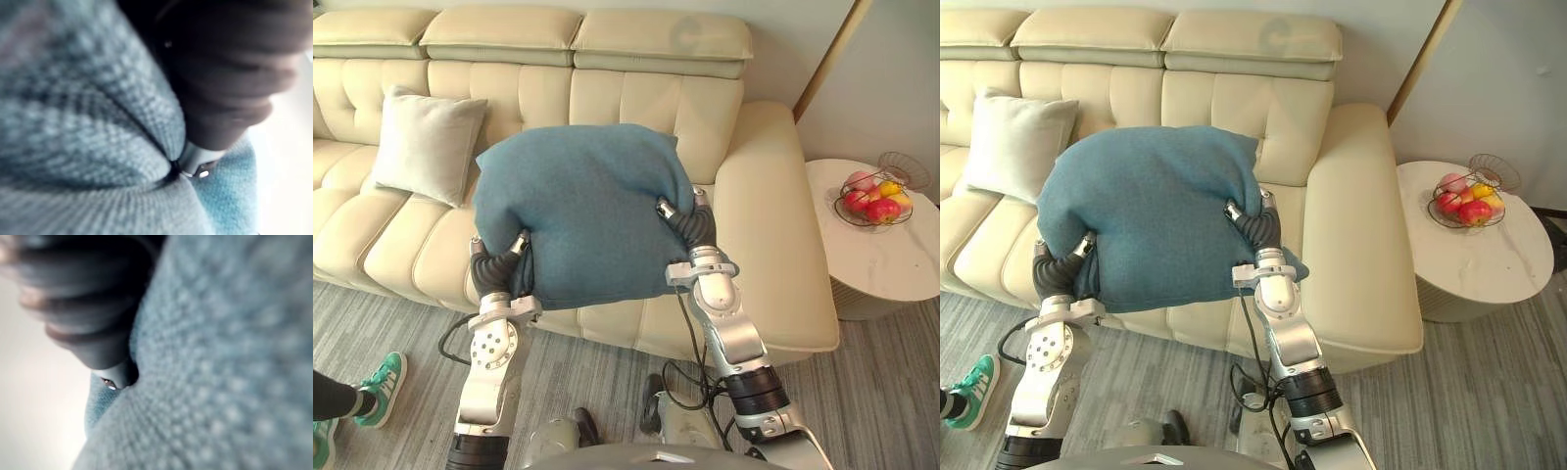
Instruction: Pick up cushions and gather them together orderly.
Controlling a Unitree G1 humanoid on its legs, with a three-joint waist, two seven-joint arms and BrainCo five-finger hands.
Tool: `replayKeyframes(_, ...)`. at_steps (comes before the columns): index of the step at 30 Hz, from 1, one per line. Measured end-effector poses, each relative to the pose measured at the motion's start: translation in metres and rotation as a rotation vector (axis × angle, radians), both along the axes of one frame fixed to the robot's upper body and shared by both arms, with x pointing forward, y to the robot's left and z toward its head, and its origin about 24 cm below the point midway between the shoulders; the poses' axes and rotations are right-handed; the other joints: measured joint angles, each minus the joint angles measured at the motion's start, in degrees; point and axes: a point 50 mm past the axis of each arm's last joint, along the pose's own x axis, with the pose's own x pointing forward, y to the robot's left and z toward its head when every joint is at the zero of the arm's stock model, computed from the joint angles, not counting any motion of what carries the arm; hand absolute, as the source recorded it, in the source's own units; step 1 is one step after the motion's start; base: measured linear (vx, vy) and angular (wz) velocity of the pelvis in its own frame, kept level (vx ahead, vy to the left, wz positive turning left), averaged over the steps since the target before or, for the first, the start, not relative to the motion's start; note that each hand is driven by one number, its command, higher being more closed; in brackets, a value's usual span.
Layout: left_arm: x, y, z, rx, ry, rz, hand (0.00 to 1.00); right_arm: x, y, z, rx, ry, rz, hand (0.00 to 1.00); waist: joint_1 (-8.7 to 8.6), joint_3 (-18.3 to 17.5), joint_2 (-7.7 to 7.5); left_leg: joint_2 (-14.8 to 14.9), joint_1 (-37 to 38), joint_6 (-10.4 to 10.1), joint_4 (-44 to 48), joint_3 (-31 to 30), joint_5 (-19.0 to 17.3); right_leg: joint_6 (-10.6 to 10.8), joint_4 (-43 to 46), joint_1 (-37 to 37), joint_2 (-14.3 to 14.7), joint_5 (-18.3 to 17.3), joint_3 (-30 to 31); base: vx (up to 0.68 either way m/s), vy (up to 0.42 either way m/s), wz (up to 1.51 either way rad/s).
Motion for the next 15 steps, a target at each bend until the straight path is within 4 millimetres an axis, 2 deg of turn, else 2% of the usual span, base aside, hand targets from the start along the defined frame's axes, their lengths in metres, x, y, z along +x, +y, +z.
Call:
replayKeyframes(1, -0.001, -0.005, -0.001, -0.007, 0.003, -0.025, 1.00, -0.001, -0.006, -0.002, -0.011, 0.008, -0.014, 1.00, -0.42, -0.5, 1.12, 0.9, -0.3, -0.3, 0.3, -1.0, 0.2, -0.2, 0.3, 0.5, 0.6, -0.8, -1.5, 0.31, -0.143, 0.41)
replayKeyframes(2, -0.001, -0.007, -0.001, -0.009, 0.002, -0.035, 1.00, -0.001, -0.008, -0.003, -0.014, 0.011, -0.021, 1.00, -0.49, -0.7, 1.42, 1.1, -0.2, -0.4, 0.2, -1.7, 0.4, -0.3, 0.2, 0.7, 0.8, -1.3, -1.9, 0.40, -0.139, 0.31)
replayKeyframes(4, 0.000, -0.012, -0.002, -0.015, 0.003, -0.063, 1.00, -0.003, -0.015, -0.008, -0.013, 0.029, -0.038, 1.00, -0.42, -1.0, 1.86, 1.6, 0.4, -2.2, -0.3, -3.9, 1.6, -0.9, -1.1, 2.2, 1.6, -1.8, -2.6, 0.31, -0.096, 0.18)
replayKeyframes(5, 0.000, -0.014, -0.003, -0.017, 0.011, -0.081, 1.00, -0.004, -0.018, -0.010, -0.004, 0.041, -0.041, 1.00, -0.39, -0.9, 1.88, 2.0, -0.1, -3.4, 2.5, -4.7, 2.4, -0.9, -2.4, 4.0, 1.8, -2.2, -2.7, 0.24, -0.060, 0.11)
replayKeyframes(6, 0.000, -0.017, -0.007, -0.017, 0.027, -0.097, 1.00, -0.005, -0.022, -0.014, 0.017, 0.059, -0.039, 1.00, -0.41, -0.9, 1.92, 2.8, -2.9, -3.7, 11.3, -5.4, 4.1, -0.9, -3.7, 6.4, 1.8, -2.6, -2.7, 0.35, -0.060, 0.07)
replayKeyframes(8, 0.001, -0.018, -0.013, -0.023, 0.055, -0.107, 1.00, -0.009, -0.025, -0.020, 0.030, 0.085, -0.041, 1.00, 0.01, -0.7, 1.88, 4.5, -6.5, -3.3, 22.5, -5.1, 7.8, -0.9, -5.6, 10.3, 1.3, -2.6, -2.4, 0.28, 0.015, -0.10)
replayKeyframes(9, 0.001, -0.022, -0.015, -0.038, 0.062, -0.126, 1.00, -0.014, -0.029, -0.022, 0.046, 0.090, -0.054, 1.00, 0.75, -0.8, 1.98, 5.4, -8.6, -1.7, 27.3, -5.1, 6.1, -0.6, -7.0, 13.0, 1.0, -2.8, -1.3, 0.24, 0.064, -0.24)
replayKeyframes(10, 0.001, -0.023, -0.015, -0.041, 0.060, -0.129, 1.00, -0.016, -0.029, -0.020, 0.052, 0.083, -0.056, 1.00, 1.00, -0.8, 1.98, 5.4, -9.1, -1.6, 27.3, -5.2, 5.3, -0.2, -7.1, 13.4, 0.7, -3.0, -0.9, 0.26, 0.117, -0.37)
replayKeyframes(11, 0.001, -0.025, -0.014, -0.055, 0.058, -0.141, 1.00, -0.020, -0.033, -0.014, 0.063, 0.055, -0.068, 1.00, 1.15, -0.8, 2.11, 5.3, -10.9, -1.9, 24.5, -5.2, 3.4, 1.1, -7.1, 13.9, -0.3, -3.9, 0.5, 0.15, 0.131, -0.33)
replayKeyframes(14, 0.001, -0.028, -0.014, -0.063, 0.057, -0.157, 1.00, -0.023, -0.036, -0.007, 0.072, 0.022, -0.079, 1.00, 1.14, -0.8, 2.48, 4.9, -11.5, -1.0, 10.5, -6.1, 3.8, 2.9, -6.6, 13.9, -1.4, -4.8, 3.2, 0.17, 0.275, -0.49)
replayKeyframes(15, 0.001, -0.031, -0.014, -0.076, 0.057, -0.162, 1.00, -0.026, -0.037, -0.004, 0.073, 0.008, -0.081, 1.00, 1.20, -0.8, 4.07, 4.5, -8.7, -1.9, -3.8, -11.7, 11.9, 5.8, -5.4, 13.8, -0.8, -6.2, 5.8, 0.15, 0.286, -0.77)
